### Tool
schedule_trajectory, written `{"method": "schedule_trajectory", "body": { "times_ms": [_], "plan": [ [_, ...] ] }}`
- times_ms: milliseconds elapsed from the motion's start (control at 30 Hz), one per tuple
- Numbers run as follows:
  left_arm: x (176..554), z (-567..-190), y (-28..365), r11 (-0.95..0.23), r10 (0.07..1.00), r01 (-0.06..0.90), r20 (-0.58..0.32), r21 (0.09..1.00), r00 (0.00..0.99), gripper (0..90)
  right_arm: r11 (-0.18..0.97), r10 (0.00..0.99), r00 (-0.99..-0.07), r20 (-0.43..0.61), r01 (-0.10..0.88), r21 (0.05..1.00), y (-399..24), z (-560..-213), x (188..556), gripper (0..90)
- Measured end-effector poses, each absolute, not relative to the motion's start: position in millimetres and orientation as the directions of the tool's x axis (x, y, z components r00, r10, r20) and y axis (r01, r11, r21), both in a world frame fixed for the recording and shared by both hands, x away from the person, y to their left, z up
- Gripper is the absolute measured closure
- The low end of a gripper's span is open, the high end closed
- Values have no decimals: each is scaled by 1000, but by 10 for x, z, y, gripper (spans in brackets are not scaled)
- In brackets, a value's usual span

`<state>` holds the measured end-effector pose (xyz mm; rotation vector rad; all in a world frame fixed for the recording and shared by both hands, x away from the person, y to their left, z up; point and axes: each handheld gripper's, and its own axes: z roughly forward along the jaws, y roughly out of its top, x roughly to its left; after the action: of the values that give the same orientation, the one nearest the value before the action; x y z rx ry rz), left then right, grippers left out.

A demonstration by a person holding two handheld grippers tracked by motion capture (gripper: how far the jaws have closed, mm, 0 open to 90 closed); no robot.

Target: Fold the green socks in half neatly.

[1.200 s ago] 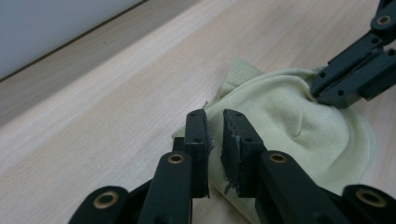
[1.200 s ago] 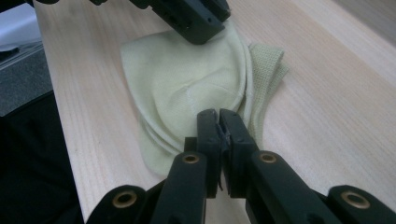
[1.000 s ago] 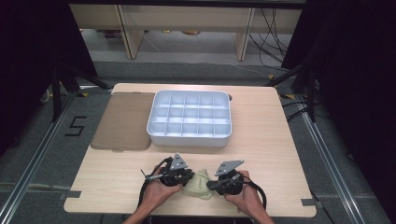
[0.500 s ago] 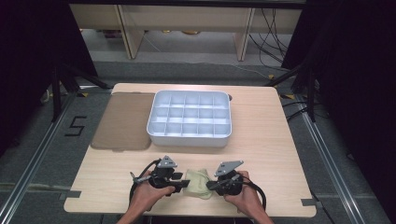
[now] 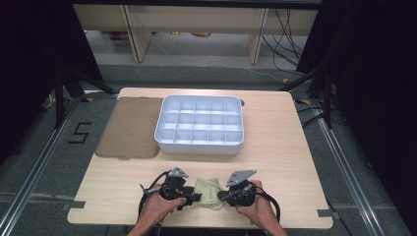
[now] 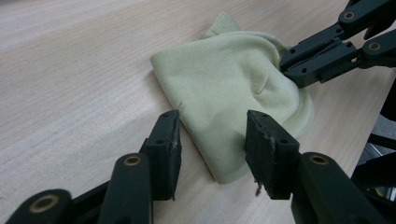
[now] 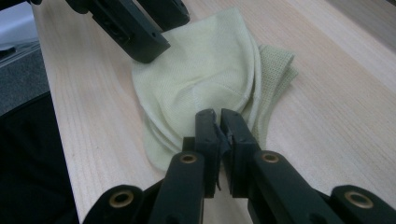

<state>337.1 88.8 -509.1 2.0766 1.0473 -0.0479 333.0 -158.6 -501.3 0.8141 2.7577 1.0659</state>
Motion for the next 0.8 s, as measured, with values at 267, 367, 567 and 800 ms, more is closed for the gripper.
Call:
{"method": "schedule_trajectory", "body": {
  "times_ms": [267,367,567,800],
  "plan": [
    [3376,-5115,871,-337,671,685,-345,646,656,671,621,498,-860,108,440,649,-1588,-5009,3327,857],
    [3374,-5119,873,-335,672,684,-345,648,655,703,621,498,-861,108,440,648,-1588,-5008,3327,857],
    [3360,-5097,879,-362,659,643,-302,675,689,816,615,505,-856,112,448,649,-1591,-5010,3315,838],
    [3324,-5001,845,-391,652,597,-247,700,717,836,578,506,-856,110,431,693,-1601,-4910,3286,811]
  ]
}}
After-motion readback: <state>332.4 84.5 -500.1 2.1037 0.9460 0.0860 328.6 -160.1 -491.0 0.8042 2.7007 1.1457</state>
